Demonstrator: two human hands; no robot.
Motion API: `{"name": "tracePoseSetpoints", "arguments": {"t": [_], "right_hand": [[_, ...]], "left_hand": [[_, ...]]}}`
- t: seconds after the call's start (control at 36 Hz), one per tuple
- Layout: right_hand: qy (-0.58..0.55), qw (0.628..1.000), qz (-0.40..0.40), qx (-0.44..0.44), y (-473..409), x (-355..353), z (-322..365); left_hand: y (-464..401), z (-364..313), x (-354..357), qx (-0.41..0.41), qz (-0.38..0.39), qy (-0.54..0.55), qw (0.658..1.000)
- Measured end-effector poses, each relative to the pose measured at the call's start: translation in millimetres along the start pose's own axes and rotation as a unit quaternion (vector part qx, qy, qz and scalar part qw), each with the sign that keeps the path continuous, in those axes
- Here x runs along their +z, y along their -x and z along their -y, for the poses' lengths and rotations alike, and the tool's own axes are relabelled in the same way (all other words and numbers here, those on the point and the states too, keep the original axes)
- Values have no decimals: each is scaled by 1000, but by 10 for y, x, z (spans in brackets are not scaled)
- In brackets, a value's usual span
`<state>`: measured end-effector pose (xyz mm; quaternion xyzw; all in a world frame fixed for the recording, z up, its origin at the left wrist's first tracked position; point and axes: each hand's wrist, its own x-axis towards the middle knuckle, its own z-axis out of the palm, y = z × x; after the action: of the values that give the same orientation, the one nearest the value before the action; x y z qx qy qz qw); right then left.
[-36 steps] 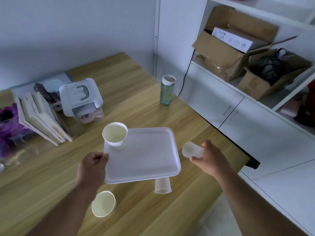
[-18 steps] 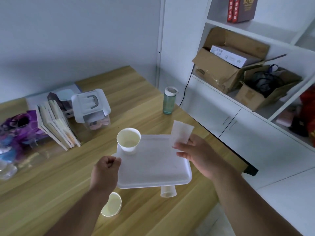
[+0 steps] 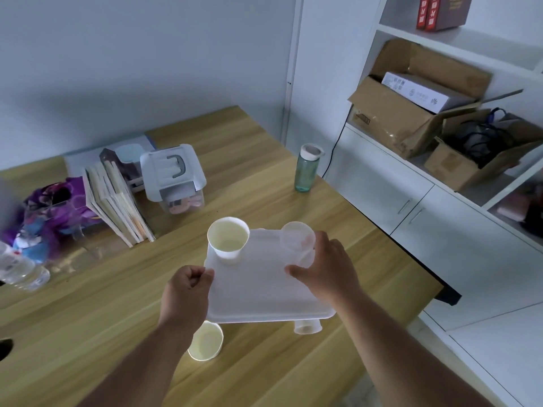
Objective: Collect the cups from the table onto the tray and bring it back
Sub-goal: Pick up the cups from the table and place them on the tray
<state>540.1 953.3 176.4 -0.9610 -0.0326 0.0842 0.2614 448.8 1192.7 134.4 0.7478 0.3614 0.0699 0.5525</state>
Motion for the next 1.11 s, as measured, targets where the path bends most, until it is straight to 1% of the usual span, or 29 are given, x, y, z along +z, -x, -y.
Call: {"name": "tracePoseSetpoints", "arguments": {"t": [0.11, 0.17, 0.22, 0.25, 0.28, 0.31, 0.36, 0.39, 0.42, 0.44, 0.61, 0.72, 0.81, 0.86, 0.94, 1.03, 1.11], "right_hand": [[-45, 998, -17, -46, 25, -56, -86], [-98, 993, -57, -46, 89, -90, -171], [-148, 981, -122, -13, 149, -93, -284], [-153, 977, -146, 15, 162, -88, -344], [-146, 977, -149, 48, 162, -76, -408], [-130, 980, -122, 84, 152, -42, -481], [-94, 984, 5, 154, 130, 72, -603], [-76, 979, 70, 176, 119, 156, -647], [-61, 973, 116, 188, 110, 252, -681], [-47, 969, 143, 194, 95, 347, -704], [24, 950, 208, 232, -3, 752, -661], [79, 945, 222, 228, -88, 900, -641], [67, 942, 223, 243, -145, 928, -687], [14, 944, 201, 262, -221, 896, -786], [-79, 950, 112, 281, -335, 647, -881], [-201, 935, 24, 290, -415, 167, -773], [-275, 928, -33, 250, -435, -318, -599]], "left_hand": [[-47, 28, -99, -1, -17, -3, 1000], [-85, 33, -157, 1, -28, -2, 1000], [-136, 50, -217, -3, -38, 1, 999], [-166, 61, -239, -6, -42, 2, 999], [-197, 78, -255, -7, -46, 3, 999], [-224, 93, -268, -10, -51, 3, 999], [-259, 106, -281, -11, -60, 2, 998], [-276, 112, -277, -12, -63, 2, 998], [-290, 116, -266, -14, -67, 0, 998], [-301, 116, -256, -14, -69, 0, 998], [-332, 103, -188, -13, -70, -5, 997], [-369, 111, -152, -13, -76, -14, 997], [-376, 114, -134, -13, -77, -18, 997], [-373, 116, -119, -13, -75, -17, 997], [-344, 98, -109, -14, -69, -13, 997], [-294, 70, -77, -14, -61, -14, 998], [-213, 27, -50, -12, -55, -10, 998]]}}
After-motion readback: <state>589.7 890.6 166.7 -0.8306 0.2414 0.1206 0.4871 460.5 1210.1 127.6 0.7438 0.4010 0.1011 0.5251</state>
